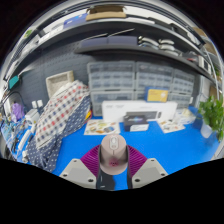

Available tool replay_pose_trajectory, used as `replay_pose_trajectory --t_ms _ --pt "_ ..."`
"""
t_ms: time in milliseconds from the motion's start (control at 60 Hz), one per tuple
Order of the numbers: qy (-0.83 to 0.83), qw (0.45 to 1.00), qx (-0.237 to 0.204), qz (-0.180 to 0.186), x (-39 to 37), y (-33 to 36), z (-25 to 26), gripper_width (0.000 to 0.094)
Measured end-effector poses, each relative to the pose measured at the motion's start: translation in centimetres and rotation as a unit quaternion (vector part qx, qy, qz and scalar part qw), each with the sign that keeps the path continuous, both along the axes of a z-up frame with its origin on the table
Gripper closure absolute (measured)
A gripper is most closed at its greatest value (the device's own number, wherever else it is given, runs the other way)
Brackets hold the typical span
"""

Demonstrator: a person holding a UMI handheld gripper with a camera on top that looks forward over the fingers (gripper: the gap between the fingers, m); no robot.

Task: Arrange mouse

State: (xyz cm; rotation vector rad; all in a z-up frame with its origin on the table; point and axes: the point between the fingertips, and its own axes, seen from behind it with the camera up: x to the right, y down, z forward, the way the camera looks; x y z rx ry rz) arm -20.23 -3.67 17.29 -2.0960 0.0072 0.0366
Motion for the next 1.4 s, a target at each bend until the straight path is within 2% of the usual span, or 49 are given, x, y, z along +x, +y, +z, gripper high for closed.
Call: replay_pose_trajectory --t_ms 200,400,450,600,617,733,750,867,917,1100,1267,1400 --pt "-0.008 0.996 -0.07 0.051 -8.7 -1.0 -10.4 0.0581" --pt "-0.026 0.989 -0.135 0.057 -11.1 -3.2 -18.8 0.058" --pt "-0.033 0.991 -0.119 0.06 -11.1 -3.1 -19.0 0.058" --pt "-0.025 0.99 -0.122 0.068 -11.1 -3.0 -19.1 0.0575" --pt "-0.025 0.99 -0.124 0.07 -11.1 -2.9 -19.0 0.0535" --pt "-0.009 0.988 -0.138 0.063 -11.2 -3.0 -19.0 0.0473" --pt "-0.007 0.988 -0.142 0.062 -11.2 -3.1 -19.0 0.0463" --pt "-0.002 0.988 -0.146 0.05 -10.7 -2.8 -17.5 0.0038" --pt "0.0 0.99 -0.135 0.048 -10.3 -2.5 -15.9 0.0076" --pt "0.007 0.994 -0.102 0.031 -6.5 -1.8 -9.1 0.0075" --pt "0.009 0.997 -0.072 0.004 0.5 -2.2 -2.8 0.0071" --pt "0.003 0.999 -0.046 -0.003 6.9 -3.0 1.0 0.0073"
